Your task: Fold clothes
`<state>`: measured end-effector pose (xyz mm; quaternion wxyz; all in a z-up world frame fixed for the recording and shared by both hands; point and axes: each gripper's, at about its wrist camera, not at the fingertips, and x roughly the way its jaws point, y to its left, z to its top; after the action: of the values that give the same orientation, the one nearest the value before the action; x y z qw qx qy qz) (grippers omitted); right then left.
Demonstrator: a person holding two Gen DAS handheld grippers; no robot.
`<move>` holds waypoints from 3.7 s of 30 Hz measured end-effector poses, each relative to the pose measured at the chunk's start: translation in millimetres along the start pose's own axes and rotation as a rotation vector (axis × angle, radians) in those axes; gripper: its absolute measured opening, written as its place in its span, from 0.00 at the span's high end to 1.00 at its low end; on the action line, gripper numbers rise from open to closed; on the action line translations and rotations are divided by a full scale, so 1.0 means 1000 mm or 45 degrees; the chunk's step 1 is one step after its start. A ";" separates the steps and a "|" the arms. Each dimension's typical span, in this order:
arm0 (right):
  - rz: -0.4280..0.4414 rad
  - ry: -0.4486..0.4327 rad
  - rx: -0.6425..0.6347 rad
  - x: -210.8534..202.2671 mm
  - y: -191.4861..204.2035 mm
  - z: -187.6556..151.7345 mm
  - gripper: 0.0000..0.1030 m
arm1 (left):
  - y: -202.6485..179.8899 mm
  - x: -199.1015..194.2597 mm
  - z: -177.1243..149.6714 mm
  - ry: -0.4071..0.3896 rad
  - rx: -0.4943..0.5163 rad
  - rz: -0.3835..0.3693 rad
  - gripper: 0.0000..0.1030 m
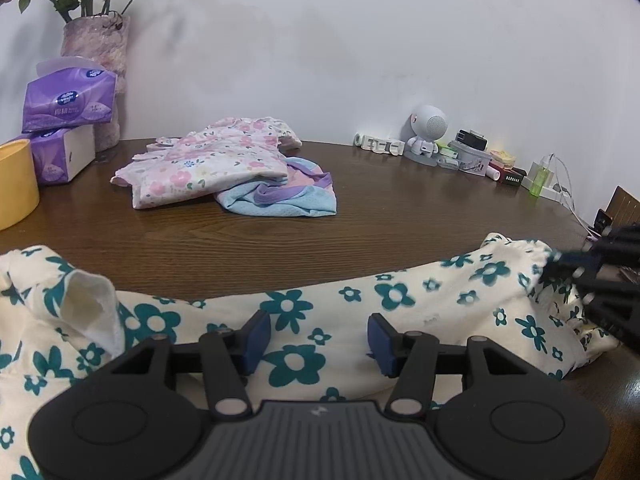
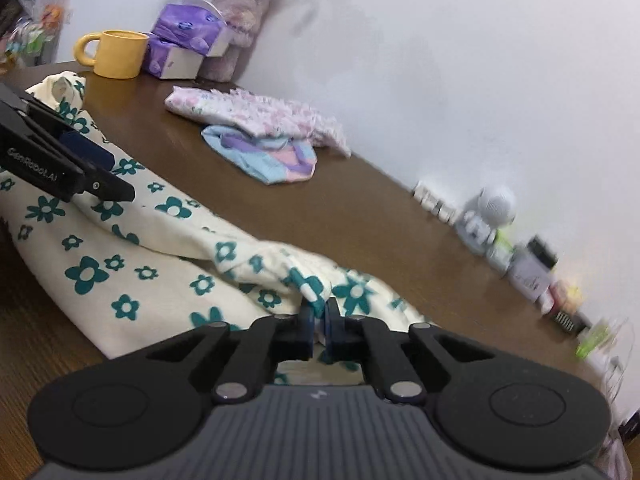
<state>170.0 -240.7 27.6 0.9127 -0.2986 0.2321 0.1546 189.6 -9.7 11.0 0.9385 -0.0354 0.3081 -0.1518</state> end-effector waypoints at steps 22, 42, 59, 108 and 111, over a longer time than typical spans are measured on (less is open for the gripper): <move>0.181 0.005 0.448 -0.034 -0.063 -0.019 0.55 | 0.001 0.001 0.000 0.001 0.002 -0.006 0.49; 0.309 0.117 1.299 0.024 -0.140 -0.073 0.97 | 0.001 0.000 0.001 0.001 -0.006 -0.016 0.48; -0.012 0.196 0.901 0.014 -0.093 -0.064 0.90 | 0.001 0.000 0.001 0.002 -0.007 -0.016 0.48; 0.588 -0.087 0.645 0.029 0.061 0.114 0.60 | 0.172 -0.097 0.022 -0.012 -0.029 0.181 0.88; 0.642 -0.067 0.682 0.040 0.071 0.135 0.60 | 0.180 -0.091 0.024 0.001 -0.018 0.146 0.89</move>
<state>218.9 -97.2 69.5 0.8975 0.0216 0.3070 0.3159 181.2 189.2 52.9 0.9452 -0.0243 0.3112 -0.0958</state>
